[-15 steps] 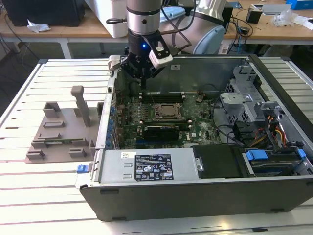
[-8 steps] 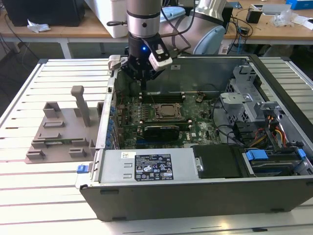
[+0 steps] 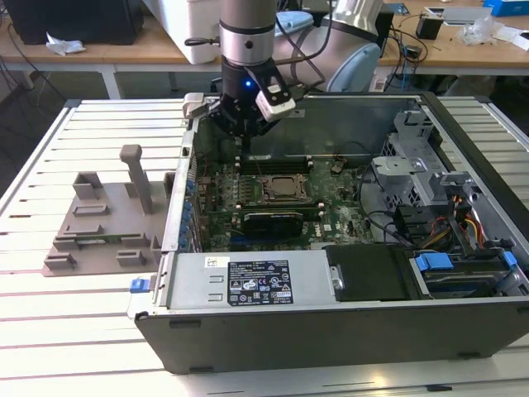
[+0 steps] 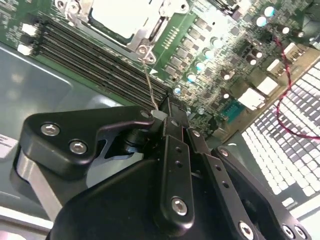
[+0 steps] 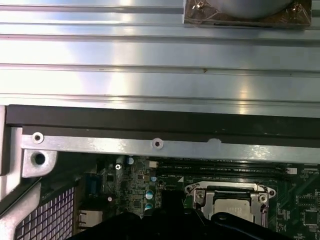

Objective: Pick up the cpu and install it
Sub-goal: 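Install the first cpu locking lever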

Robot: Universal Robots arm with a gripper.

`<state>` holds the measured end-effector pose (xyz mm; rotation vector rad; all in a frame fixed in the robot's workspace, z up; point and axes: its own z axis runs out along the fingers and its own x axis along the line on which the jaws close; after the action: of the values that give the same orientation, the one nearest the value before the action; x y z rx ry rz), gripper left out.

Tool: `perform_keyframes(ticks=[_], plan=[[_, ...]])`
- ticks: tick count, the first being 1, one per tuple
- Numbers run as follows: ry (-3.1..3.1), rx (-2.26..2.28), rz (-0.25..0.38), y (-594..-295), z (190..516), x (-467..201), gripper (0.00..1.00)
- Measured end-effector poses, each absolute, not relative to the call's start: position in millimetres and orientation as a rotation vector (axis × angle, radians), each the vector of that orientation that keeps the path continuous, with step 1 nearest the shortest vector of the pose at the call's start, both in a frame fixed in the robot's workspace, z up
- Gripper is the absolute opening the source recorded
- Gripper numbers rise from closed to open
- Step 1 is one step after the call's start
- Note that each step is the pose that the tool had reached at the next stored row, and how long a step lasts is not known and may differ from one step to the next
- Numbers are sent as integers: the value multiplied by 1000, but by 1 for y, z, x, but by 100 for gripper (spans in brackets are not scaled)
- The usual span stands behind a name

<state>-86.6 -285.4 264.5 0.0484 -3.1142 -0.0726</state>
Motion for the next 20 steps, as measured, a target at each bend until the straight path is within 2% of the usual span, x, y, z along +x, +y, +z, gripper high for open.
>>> perform_keyframes(ticks=[6, 14, 20], plan=[[-3110, 48, -73, -285, 263, -62, 11], [-3100, 49, -73, -285, 232, -40, 11], [-3098, 63, -73, -281, 224, -34, 11]])
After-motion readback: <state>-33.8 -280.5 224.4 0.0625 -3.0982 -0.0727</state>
